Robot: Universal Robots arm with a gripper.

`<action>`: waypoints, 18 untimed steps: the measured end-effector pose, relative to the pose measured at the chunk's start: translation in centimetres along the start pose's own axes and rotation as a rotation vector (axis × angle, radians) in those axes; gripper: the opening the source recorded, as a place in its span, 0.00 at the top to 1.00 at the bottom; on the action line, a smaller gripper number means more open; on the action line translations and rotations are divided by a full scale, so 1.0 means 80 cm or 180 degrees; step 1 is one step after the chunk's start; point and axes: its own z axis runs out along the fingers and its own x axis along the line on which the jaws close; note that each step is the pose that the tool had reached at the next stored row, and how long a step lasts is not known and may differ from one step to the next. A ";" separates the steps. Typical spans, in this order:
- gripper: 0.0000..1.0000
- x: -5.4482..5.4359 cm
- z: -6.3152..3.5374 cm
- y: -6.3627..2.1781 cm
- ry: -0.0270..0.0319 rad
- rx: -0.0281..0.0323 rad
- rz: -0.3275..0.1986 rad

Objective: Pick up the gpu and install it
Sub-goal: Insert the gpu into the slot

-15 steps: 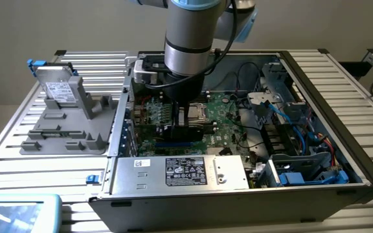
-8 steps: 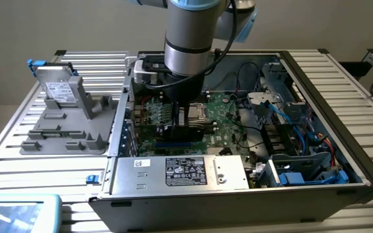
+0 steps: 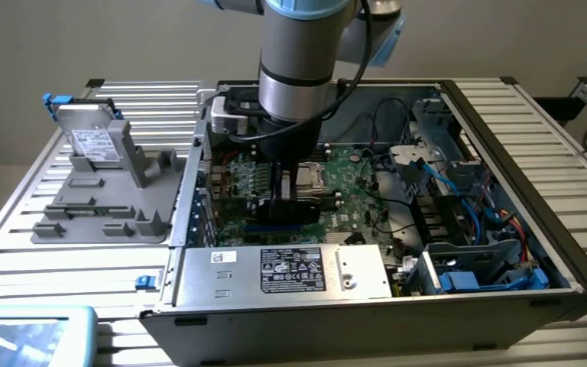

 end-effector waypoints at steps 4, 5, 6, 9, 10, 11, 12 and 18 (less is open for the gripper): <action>0.72 0.000 0.000 0.000 0.0001 -0.0004 0.0000; 0.72 0.000 0.000 0.000 0.0000 -0.0005 0.0000; 0.72 0.000 0.000 0.000 0.0000 -0.0008 0.0000; 0.72 -0.001 0.000 0.000 0.0000 -0.0016 -0.0001; 0.72 -0.001 0.000 0.000 0.0000 -0.0019 -0.0001; 0.72 -0.003 0.000 0.000 0.0000 -0.0020 -0.0001; 0.72 -0.004 0.000 0.000 0.0000 -0.0020 -0.0001; 0.72 -0.004 0.000 0.000 0.0001 -0.0020 -0.0001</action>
